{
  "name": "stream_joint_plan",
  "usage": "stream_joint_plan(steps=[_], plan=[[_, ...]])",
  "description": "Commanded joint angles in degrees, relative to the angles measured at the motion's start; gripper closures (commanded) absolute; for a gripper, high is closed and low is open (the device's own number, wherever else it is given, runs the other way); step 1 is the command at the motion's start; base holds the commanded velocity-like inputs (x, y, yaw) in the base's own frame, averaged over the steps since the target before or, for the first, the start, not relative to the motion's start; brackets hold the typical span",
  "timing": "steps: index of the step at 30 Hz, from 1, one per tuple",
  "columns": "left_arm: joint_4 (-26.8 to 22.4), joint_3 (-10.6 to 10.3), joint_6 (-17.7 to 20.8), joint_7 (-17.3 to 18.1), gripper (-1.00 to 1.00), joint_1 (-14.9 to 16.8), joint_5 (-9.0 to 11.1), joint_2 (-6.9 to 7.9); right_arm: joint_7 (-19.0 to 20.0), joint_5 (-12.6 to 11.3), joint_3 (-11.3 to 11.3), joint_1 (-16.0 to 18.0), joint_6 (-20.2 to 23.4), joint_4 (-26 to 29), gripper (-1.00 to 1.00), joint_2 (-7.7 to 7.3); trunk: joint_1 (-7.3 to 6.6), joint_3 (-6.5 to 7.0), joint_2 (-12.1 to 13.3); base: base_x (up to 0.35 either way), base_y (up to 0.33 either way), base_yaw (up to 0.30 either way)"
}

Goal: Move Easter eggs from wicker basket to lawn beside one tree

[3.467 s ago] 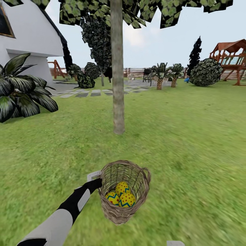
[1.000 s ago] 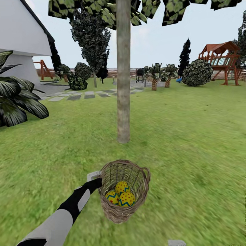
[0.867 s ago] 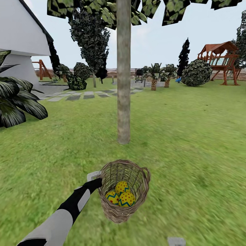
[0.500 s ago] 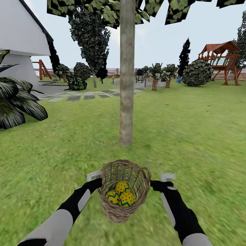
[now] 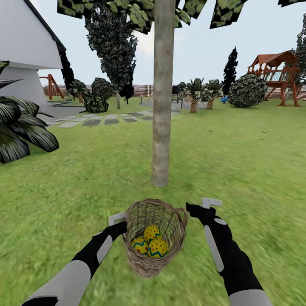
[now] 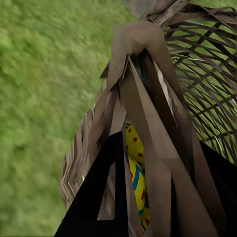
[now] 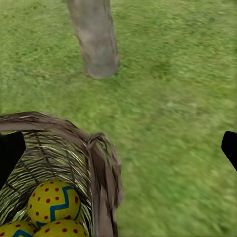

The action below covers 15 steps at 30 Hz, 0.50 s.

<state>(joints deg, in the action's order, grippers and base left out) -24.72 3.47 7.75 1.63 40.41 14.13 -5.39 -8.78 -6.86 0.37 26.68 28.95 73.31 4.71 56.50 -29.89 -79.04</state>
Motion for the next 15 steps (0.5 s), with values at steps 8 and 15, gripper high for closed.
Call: stream_joint_plan(steps=[8, 15], plan=[[-0.15, 0.40, 0.43, 0.21, 1.00, 0.02, 0.55, -0.06, -0.45, -0.61, -0.02, 0.04, -0.36, 0.01, -1.00, -0.03, 0.03, -0.06, -0.03, 0.285, 0.145, 0.000], [-0.15, 0.39, 0.43, 0.21, 1.00, 0.02, 0.55, -0.06, -0.45, -0.61, -0.01, 0.04, -0.39, -0.02, -1.00, -0.04, 0.03, -0.06, -0.03, 0.308, 0.084, 0.000]])
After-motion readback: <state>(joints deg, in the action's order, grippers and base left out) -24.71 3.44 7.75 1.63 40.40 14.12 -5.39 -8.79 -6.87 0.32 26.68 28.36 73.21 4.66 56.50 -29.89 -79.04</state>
